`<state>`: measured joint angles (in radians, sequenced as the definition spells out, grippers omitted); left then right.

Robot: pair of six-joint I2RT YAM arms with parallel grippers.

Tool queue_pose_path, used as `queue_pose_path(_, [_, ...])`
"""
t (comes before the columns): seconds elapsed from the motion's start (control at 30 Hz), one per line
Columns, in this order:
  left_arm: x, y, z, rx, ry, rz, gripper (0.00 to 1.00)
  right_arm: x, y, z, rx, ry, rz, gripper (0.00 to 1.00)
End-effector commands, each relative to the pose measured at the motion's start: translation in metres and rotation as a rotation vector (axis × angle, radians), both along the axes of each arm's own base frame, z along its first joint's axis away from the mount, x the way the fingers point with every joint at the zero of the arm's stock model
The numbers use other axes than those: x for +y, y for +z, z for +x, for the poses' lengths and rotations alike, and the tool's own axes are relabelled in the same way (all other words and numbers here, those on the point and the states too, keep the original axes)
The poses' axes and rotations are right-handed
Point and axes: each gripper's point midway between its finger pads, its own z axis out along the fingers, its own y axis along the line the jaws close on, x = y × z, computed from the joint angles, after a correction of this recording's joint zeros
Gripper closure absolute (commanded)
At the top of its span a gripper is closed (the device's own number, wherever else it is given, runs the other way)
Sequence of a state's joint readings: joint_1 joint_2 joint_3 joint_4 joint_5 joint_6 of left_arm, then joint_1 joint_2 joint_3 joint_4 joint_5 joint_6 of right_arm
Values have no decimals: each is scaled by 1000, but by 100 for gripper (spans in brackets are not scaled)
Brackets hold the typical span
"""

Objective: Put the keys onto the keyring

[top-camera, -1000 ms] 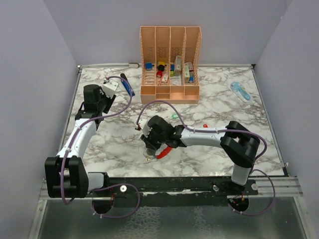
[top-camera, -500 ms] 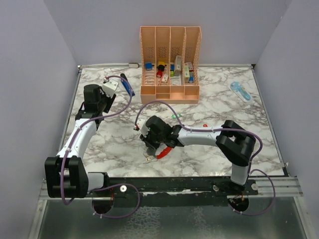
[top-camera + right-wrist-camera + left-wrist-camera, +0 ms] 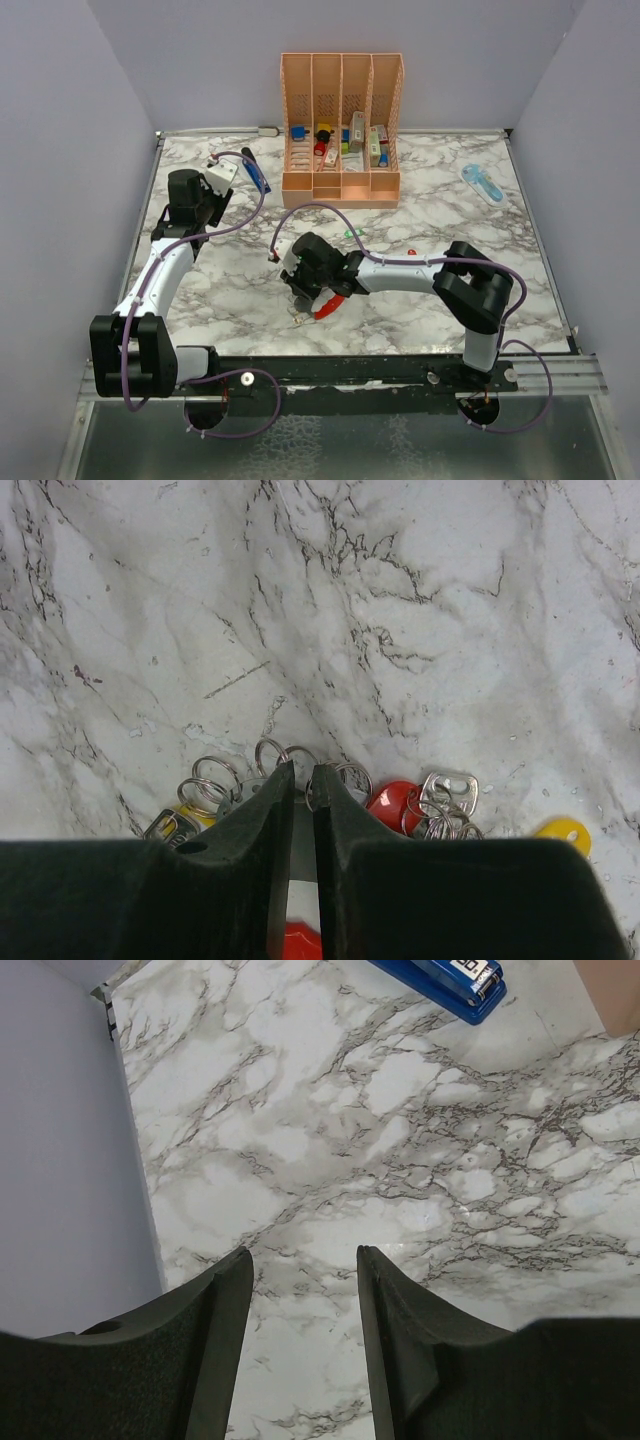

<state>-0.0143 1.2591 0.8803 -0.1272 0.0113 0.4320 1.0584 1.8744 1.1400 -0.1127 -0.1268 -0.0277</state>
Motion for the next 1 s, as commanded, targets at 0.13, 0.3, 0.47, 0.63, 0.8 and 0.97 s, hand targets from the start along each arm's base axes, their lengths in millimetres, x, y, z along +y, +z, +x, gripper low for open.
queue_pose_path(0.13, [-4,9,2,-34,-13,-30,51,13,25,-3,6,36,69,87])
queue_pose_path(0.3, [-7,10,1,-33,-22,-40,51,15,30,-7,13,55,82,88])
queue_pose_path(0.47, [-8,10,1,-32,-25,-44,51,16,44,-6,-6,58,113,88])
queue_pose_path(0.63, [-13,10,1,-29,-51,-62,51,20,42,-20,43,132,119,89])
queue_pose_path(0.8, [-18,10,-1,-20,-74,-72,51,19,27,-24,71,158,86,90])
queue_pose_path(0.97, [-21,8,-2,-13,-88,-81,51,16,18,-28,83,184,65,91])
